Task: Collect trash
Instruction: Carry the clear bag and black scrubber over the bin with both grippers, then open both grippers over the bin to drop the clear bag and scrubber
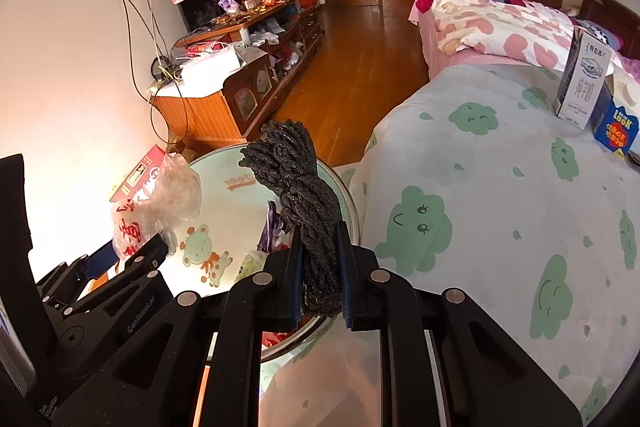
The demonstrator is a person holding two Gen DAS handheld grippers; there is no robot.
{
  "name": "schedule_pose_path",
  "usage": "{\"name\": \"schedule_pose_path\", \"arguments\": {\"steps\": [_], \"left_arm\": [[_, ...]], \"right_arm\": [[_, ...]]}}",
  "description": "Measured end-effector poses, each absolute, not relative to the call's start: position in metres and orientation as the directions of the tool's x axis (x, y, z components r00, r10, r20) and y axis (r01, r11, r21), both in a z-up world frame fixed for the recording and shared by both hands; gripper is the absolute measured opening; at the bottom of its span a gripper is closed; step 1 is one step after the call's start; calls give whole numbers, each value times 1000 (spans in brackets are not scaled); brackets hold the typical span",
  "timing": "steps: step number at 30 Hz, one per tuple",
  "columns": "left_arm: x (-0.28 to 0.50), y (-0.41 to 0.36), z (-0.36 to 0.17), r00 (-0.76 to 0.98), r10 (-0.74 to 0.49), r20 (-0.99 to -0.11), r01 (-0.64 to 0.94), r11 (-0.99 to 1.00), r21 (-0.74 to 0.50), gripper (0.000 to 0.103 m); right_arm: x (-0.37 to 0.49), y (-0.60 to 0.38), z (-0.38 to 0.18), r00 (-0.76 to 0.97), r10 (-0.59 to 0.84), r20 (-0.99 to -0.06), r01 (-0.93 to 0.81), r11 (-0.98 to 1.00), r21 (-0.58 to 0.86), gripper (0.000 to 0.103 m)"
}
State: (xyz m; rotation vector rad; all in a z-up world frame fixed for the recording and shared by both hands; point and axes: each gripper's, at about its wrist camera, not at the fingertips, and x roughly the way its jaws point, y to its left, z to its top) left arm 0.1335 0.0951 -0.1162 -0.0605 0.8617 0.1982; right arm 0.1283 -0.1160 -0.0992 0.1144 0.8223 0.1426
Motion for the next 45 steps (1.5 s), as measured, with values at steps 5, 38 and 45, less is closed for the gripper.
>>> {"name": "schedule_pose_path", "arguments": {"steps": [5,38,45], "left_arm": [[141,97,-121,625,155,-765,-202,979,33,49],[160,88,-122,603,161,-781,-193,980,53,55],[158,89,-123,601,153,-784,-191,981,46,56]], "right_arm": [[143,-112,-106,652,173,-738,-81,984,159,16],[130,-142,-106,672,270,-690,-90,954,287,64],[118,-141,-117,706,277,-652,-73,944,322,75]]}}
